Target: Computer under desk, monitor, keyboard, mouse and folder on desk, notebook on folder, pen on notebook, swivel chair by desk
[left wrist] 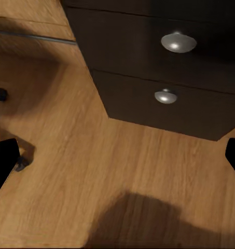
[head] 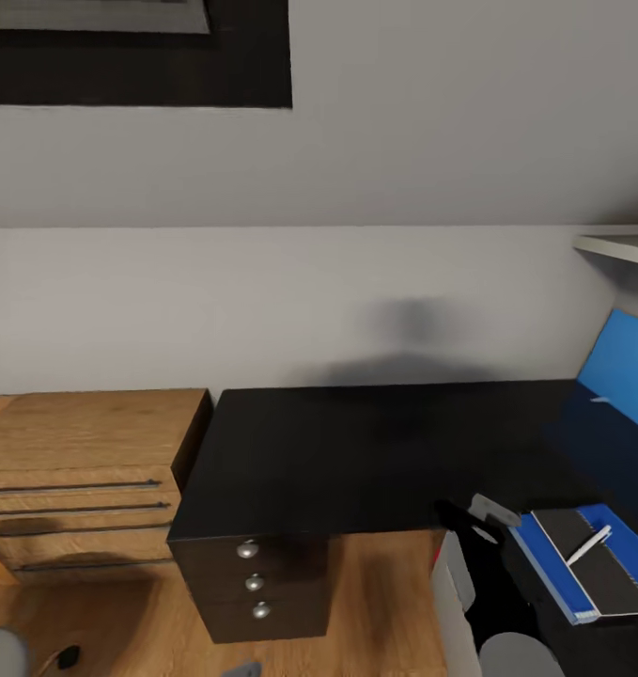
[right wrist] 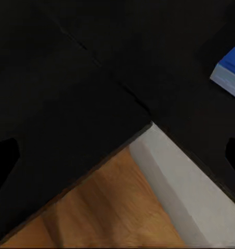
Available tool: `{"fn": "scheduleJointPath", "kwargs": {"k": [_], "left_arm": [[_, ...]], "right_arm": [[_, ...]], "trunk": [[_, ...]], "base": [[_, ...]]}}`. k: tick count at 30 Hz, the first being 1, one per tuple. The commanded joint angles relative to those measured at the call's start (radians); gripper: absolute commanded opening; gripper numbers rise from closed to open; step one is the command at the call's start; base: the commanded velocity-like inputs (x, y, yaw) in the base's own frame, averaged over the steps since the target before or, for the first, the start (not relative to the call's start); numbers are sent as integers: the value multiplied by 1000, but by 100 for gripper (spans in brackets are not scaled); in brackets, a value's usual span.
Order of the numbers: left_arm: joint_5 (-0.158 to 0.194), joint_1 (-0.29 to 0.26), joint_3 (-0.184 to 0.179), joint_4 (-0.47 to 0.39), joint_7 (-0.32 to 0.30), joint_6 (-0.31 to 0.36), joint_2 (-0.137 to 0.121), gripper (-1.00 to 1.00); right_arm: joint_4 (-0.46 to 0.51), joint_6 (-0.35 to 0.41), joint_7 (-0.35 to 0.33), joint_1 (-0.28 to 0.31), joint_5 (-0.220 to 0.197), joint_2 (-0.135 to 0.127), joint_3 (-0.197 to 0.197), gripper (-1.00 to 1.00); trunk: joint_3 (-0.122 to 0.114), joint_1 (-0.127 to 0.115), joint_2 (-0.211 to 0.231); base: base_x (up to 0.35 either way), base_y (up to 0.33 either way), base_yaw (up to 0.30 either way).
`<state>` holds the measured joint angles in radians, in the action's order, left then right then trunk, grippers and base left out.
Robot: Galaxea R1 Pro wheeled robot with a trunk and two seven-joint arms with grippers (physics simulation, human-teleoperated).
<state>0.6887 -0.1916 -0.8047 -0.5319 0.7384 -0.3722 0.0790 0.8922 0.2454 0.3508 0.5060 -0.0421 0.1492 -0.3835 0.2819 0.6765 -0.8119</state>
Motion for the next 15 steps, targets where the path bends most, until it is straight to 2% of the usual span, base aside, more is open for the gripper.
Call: {"fn": "scheduleJointPath", "kwargs": {"k": [1, 4, 7, 11, 12, 15], "left_arm": [[10, -2, -8, 0, 6, -4, -1, 100], [11, -2, -5, 14, 4, -4, -3, 100], [13, -2, -3, 34, -6, -1, -3, 100], [16, -2, 1, 57, -65, 62, -5, 100], [19, -2, 8, 61, -100, 104, -7, 100], [27, -2, 35, 65, -151, 161, -8, 100]], "right_arm": [[-32, -32, 3, 0, 2, 2, 41, 100], [-90, -90, 3, 0, 6, 4, 108, 100], [-127, -128, 3, 0, 7, 4, 136, 100], [-202, -203, 2, 0, 9, 4, 172, 100], [-239, -245, 1, 0, 9, 3, 185, 100], [-294, -324, 0, 0, 10, 2, 205, 100]], "trunk": [[1, 0, -1], [1, 0, -1], [1, 0, -1], [1, 0, -1], [1, 0, -1], [1, 0, -1]], "base": [[-282, 137, 271], [-300, 120, 271], [-313, 107, 272], [-321, 98, 272], [-323, 95, 272], [-324, 94, 272]]}}
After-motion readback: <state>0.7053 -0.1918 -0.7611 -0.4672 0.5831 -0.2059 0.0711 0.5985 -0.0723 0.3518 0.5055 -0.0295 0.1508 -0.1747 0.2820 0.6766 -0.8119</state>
